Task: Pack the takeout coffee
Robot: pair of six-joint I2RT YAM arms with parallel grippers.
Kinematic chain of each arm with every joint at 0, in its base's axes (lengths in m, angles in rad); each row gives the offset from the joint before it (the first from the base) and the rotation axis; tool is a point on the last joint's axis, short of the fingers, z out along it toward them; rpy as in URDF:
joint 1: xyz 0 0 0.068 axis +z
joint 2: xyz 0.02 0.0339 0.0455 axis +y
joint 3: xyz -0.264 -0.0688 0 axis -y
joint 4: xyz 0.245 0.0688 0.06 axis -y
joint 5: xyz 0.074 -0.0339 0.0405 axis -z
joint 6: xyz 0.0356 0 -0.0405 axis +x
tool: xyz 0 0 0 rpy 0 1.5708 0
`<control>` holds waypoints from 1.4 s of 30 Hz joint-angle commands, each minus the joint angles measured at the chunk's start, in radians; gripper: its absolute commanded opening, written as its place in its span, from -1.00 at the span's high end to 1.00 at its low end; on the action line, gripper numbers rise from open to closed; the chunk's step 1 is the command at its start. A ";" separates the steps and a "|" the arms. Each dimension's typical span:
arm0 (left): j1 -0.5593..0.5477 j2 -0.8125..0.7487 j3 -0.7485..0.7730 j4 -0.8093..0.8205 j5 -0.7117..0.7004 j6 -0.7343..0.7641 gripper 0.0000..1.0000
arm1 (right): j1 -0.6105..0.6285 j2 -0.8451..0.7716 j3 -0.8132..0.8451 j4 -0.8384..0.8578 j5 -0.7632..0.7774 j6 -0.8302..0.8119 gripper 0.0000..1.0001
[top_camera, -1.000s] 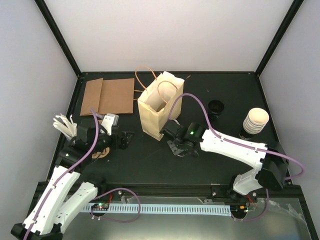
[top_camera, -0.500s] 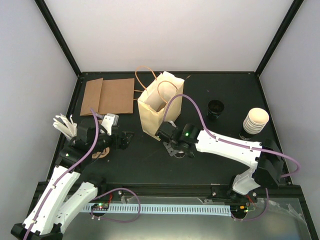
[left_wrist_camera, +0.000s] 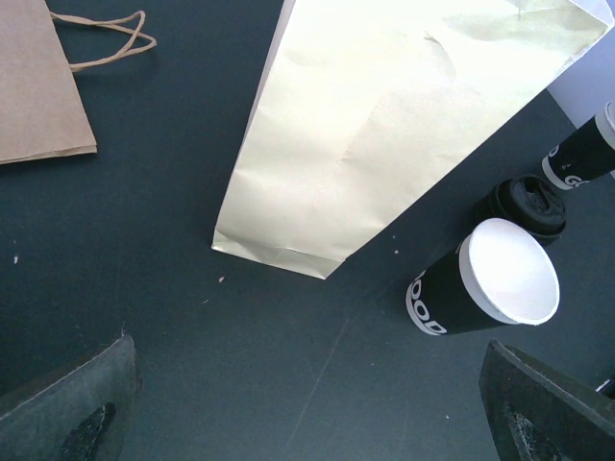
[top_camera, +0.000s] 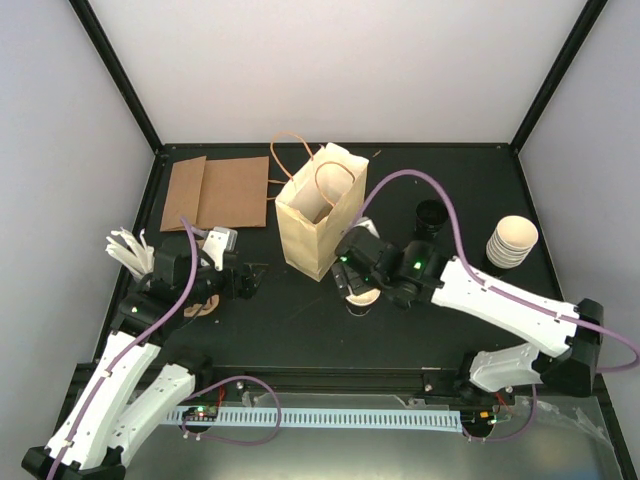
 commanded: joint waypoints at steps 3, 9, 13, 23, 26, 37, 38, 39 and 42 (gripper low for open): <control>0.004 -0.012 0.004 0.020 0.008 0.008 -0.98 | -0.194 -0.077 -0.057 -0.058 0.060 0.093 -1.00; 0.004 -0.017 0.002 0.024 0.011 0.010 -0.98 | -0.386 -0.134 -0.233 -0.017 -0.039 0.108 -1.00; 0.004 -0.017 0.003 0.024 0.011 0.010 -0.97 | -0.444 -0.109 -0.313 0.019 -0.097 0.104 -0.99; 0.004 -0.017 0.004 0.025 0.011 0.010 -0.98 | -0.503 -0.049 -0.344 0.060 -0.101 0.117 -0.98; 0.004 -0.021 0.004 0.027 0.013 0.012 -0.98 | -0.513 -0.040 -0.337 0.059 -0.093 0.116 -0.95; 0.004 -0.023 0.002 0.029 0.017 0.013 -0.98 | -0.544 -0.012 -0.332 0.067 -0.096 0.100 -0.79; 0.004 -0.023 0.002 0.028 0.017 0.013 -0.98 | -0.546 -0.005 -0.332 0.066 -0.096 0.099 -0.78; 0.004 -0.023 0.002 0.028 0.017 0.013 -0.98 | -0.547 0.001 -0.331 0.064 -0.094 0.099 -0.78; 0.004 -0.024 0.002 0.028 0.016 0.013 -0.97 | -0.550 0.015 -0.329 0.065 -0.089 0.098 -0.78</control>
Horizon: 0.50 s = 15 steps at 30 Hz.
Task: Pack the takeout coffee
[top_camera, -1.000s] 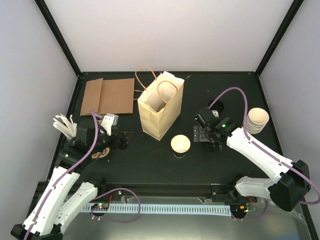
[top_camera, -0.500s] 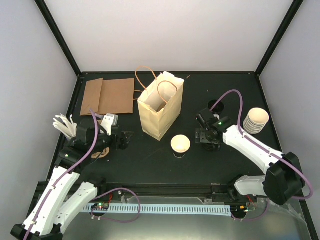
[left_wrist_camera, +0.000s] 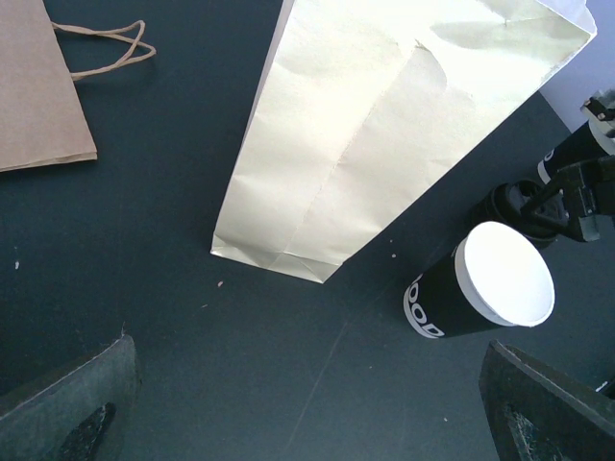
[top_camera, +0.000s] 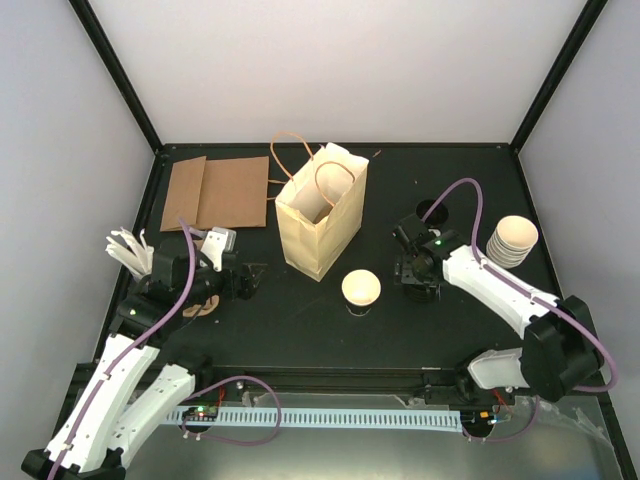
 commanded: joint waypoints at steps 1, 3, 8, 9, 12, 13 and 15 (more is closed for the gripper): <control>0.004 -0.008 0.002 0.027 0.017 0.012 -0.98 | -0.011 0.023 0.022 0.023 0.009 0.001 -0.78; 0.004 -0.007 0.002 0.027 0.016 0.012 -0.97 | -0.017 0.029 0.018 0.028 0.010 -0.001 -0.77; 0.004 -0.005 0.002 0.027 0.015 0.012 -0.98 | -0.036 0.044 0.017 0.045 0.005 -0.009 -0.72; 0.004 -0.004 0.002 0.028 0.016 0.012 -0.98 | -0.037 0.046 0.018 0.048 0.004 -0.010 -0.70; 0.004 0.003 0.002 0.028 0.017 0.013 -0.97 | -0.042 0.059 0.026 0.052 0.005 -0.012 -0.70; 0.004 0.004 0.002 0.027 0.018 0.014 -0.98 | -0.044 0.064 0.030 0.054 0.007 -0.011 -0.70; 0.004 0.007 0.002 0.027 0.018 0.014 -0.98 | -0.049 0.074 0.034 0.055 0.014 -0.008 -0.69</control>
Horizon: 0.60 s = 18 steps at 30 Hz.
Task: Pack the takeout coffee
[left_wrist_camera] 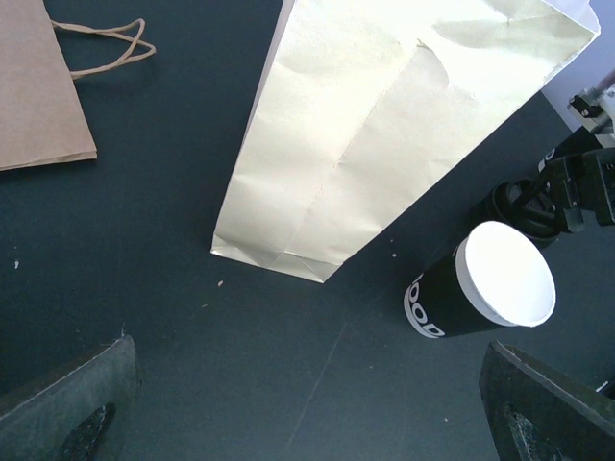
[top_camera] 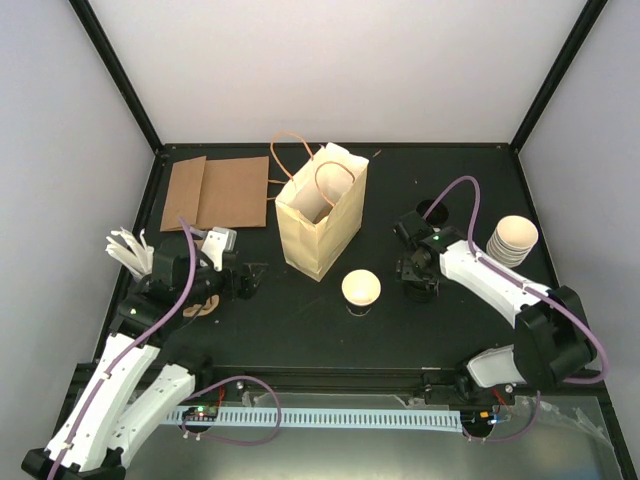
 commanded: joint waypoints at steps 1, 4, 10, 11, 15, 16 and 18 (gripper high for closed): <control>0.004 0.003 0.002 0.026 0.018 0.014 -0.97 | -0.016 0.023 0.032 0.026 0.013 -0.001 -0.69; 0.004 0.005 0.001 0.026 0.019 0.014 -0.98 | -0.024 0.033 0.033 0.035 0.011 -0.001 -0.69; 0.004 0.007 0.001 0.027 0.021 0.014 -0.98 | -0.039 0.049 0.042 0.041 0.000 -0.002 -0.64; 0.004 0.006 0.000 0.027 0.020 0.014 -0.98 | -0.041 0.051 0.042 0.041 0.000 -0.003 -0.64; 0.004 0.004 0.001 0.028 0.020 0.014 -0.98 | -0.043 0.054 0.038 0.038 0.010 -0.002 -0.64; 0.004 0.004 0.001 0.027 0.020 0.014 -0.98 | -0.045 0.054 0.035 0.040 0.009 -0.002 -0.64; 0.004 0.004 0.001 0.027 0.021 0.014 -0.98 | -0.044 0.057 0.032 0.043 0.008 -0.003 -0.64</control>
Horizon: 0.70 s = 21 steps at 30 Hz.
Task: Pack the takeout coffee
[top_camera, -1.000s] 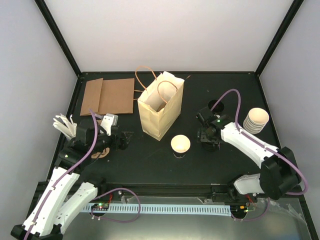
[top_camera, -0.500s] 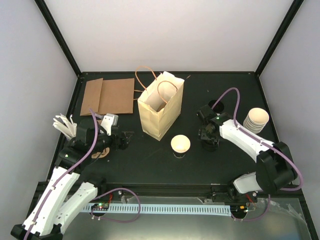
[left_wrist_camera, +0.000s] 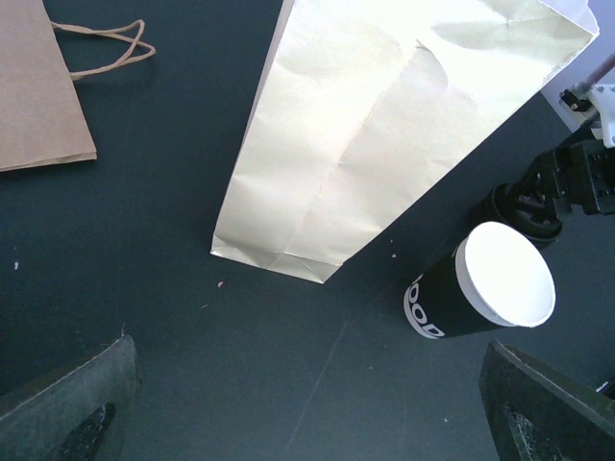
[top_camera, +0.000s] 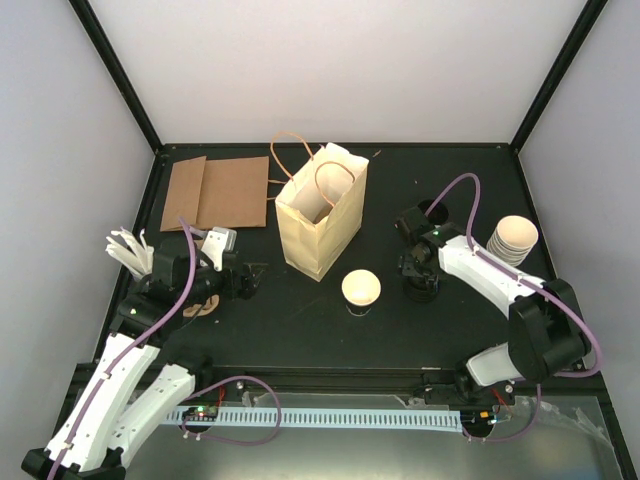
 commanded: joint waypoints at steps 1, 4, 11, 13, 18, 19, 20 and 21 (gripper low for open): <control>0.004 0.001 0.001 0.026 0.021 0.014 -0.97 | -0.008 0.009 0.010 0.021 0.007 -0.002 -0.64; 0.004 0.002 0.001 0.025 0.023 0.014 -0.98 | -0.008 0.014 0.010 0.024 0.003 -0.005 -0.64; 0.004 -0.002 -0.001 0.025 0.021 0.014 -0.98 | -0.007 0.019 0.007 0.034 -0.017 -0.013 -0.69; 0.005 -0.002 -0.001 0.025 0.021 0.013 -0.98 | -0.008 0.024 0.005 0.036 -0.021 -0.014 -0.72; 0.004 -0.004 0.000 0.024 0.019 0.012 -0.97 | -0.008 0.028 0.000 0.038 -0.018 -0.011 -0.72; 0.004 -0.004 -0.001 0.024 0.018 0.011 -0.98 | -0.008 0.028 -0.002 0.039 -0.018 -0.010 -0.72; 0.004 -0.002 -0.001 0.024 0.018 0.012 -0.98 | -0.008 0.029 -0.004 0.040 -0.019 -0.010 -0.72; 0.004 -0.002 -0.002 0.023 0.018 0.012 -0.97 | -0.009 0.030 -0.005 0.040 -0.018 -0.009 -0.72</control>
